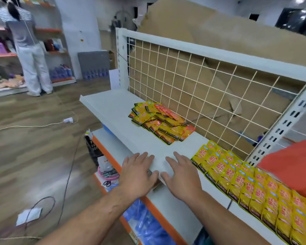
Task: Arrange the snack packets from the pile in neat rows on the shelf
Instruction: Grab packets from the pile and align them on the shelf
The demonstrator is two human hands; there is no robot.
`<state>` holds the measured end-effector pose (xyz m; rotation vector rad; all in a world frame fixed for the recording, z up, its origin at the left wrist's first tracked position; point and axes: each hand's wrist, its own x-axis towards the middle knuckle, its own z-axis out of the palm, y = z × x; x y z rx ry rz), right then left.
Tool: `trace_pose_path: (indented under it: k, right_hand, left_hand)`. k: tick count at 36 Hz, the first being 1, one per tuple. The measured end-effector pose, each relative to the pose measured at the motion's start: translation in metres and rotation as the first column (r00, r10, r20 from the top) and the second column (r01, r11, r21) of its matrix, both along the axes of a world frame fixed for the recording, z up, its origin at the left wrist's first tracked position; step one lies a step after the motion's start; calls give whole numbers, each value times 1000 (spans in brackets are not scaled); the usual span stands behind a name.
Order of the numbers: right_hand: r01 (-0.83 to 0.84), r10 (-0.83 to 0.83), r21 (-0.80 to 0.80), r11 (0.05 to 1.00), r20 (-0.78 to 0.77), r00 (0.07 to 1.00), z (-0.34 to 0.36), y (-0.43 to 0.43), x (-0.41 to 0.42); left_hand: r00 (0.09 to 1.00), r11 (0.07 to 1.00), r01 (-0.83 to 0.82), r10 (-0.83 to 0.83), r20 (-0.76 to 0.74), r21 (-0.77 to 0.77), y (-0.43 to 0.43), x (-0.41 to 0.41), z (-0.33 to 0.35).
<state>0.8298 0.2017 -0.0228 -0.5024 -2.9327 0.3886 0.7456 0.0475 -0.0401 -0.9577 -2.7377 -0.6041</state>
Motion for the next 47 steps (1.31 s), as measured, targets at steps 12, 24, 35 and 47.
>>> trace_pose_path:
  k: [12,24,35,47]
  right_hand:
    - [-125,126,-57,990,13,992,9,20,-135]
    - [11,-11,-51,999,2,1000,4,6,-242]
    - [531,-533,-143,835,27,846,11,-18,-323]
    - [747,-773,-346,568,86,628,12,-38,-338]
  left_hand:
    - [992,995,-92,95,86,-36,19,-115,10]
    - [999,993,-19,16,33,115,27,-254,13]
    - [974,986,165,-167,153,25,65,-377,17]
    - [891,949,311,-309,332,48,82,-410,9]
